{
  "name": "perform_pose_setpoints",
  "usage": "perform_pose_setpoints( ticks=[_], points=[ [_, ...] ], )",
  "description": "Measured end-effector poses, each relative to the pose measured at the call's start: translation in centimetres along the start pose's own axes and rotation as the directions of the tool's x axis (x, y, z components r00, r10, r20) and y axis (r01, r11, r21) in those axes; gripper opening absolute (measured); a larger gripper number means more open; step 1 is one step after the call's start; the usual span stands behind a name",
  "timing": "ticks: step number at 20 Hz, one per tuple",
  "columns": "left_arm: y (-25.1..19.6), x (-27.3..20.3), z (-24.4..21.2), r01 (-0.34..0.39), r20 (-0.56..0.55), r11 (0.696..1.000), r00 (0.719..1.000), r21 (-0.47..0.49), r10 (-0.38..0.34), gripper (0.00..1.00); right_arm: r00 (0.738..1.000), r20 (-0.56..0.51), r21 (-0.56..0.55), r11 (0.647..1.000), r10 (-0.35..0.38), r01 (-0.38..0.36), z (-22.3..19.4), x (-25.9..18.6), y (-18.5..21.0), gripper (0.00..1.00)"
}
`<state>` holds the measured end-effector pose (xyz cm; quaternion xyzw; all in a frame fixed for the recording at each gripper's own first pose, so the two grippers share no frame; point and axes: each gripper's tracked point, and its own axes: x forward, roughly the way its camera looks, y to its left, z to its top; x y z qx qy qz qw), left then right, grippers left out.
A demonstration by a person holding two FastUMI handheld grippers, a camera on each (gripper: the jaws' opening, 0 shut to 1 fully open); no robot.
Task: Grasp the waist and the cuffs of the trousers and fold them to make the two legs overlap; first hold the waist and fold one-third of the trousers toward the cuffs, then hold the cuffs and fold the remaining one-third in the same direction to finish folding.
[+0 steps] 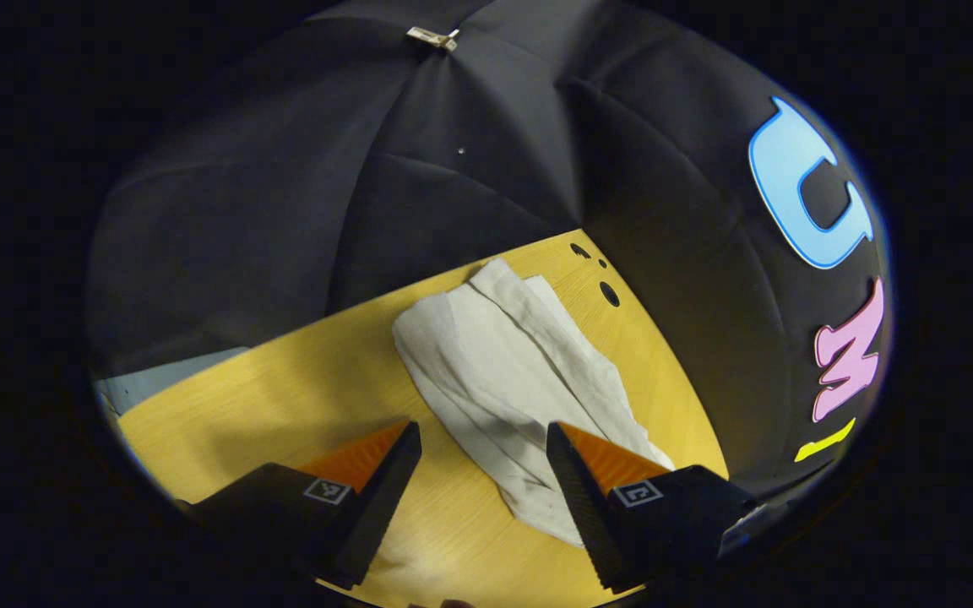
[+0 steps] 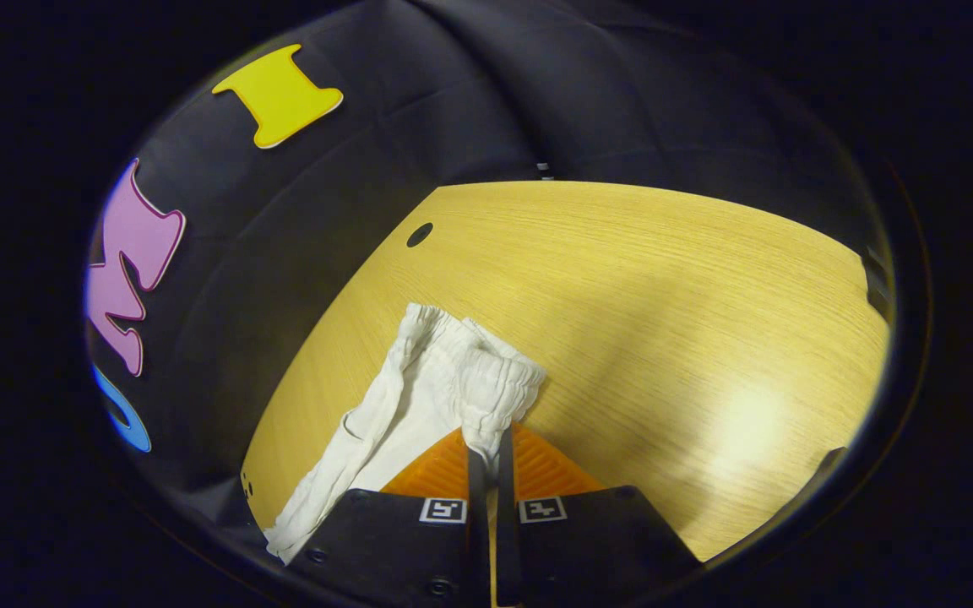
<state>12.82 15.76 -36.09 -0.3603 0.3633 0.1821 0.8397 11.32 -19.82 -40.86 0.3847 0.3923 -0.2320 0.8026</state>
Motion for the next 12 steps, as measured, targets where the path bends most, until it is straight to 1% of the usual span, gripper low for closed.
perform_pose_setpoints(
  ticks=[2, 3, 5, 7, 9, 10, 11, 12],
  points=[
    [-0.8, 0.9, 0.6, 0.032, 0.011, 0.999, 0.999, -0.041, -0.032, 0.97, 1.000, 0.002, -0.003, 1.000, 0.009, -0.009, 0.1, -0.3, 0.2, 0.08],
    [-1.0, 1.3, 1.0, 0.044, 0.015, 0.997, 0.999, -0.065, -0.043, 0.97, 1.000, 0.003, -0.007, 1.000, 0.012, -0.012, 0.2, -0.5, 0.4, 0.07],
    [-0.9, 1.8, 1.7, 0.052, 0.027, 0.992, 0.998, -0.116, -0.050, 0.94, 1.000, 0.003, -0.013, 1.000, 0.014, -0.014, 0.4, -0.5, 0.4, 0.07],
    [-0.3, 2.0, 1.9, 0.049, 0.024, 0.988, 0.999, -0.147, -0.046, 0.82, 1.000, 0.008, -0.021, 1.000, 0.019, -0.019, 0.5, -0.8, 0.7, 0.07],
    [0.7, 2.4, 1.3, 0.025, -0.021, 0.986, 0.999, -0.166, -0.029, 0.35, 0.999, 0.020, -0.020, 0.999, 0.032, -0.032, 0.8, -1.4, 1.0, 0.08],
    [0.5, 2.6, 1.5, 0.027, -0.006, 0.984, 1.000, -0.178, -0.029, 0.12, 0.998, 0.034, -0.012, 0.999, 0.046, -0.045, 1.2, -2.1, 1.3, 0.08],
    [0.6, 2.7, 1.3, 0.024, -0.004, 0.983, 1.000, -0.183, -0.025, 0.13, 0.997, 0.055, -0.007, 0.998, 0.061, -0.061, 1.9, -2.8, 1.8, 0.08],
    [0.2, 3.0, 0.5, 0.017, -0.005, 0.984, 1.000, -0.177, -0.018, 0.08, 0.994, 0.073, -0.012, 0.997, 0.082, -0.081, 2.3, -3.6, 2.3, 0.08]
  ],
)
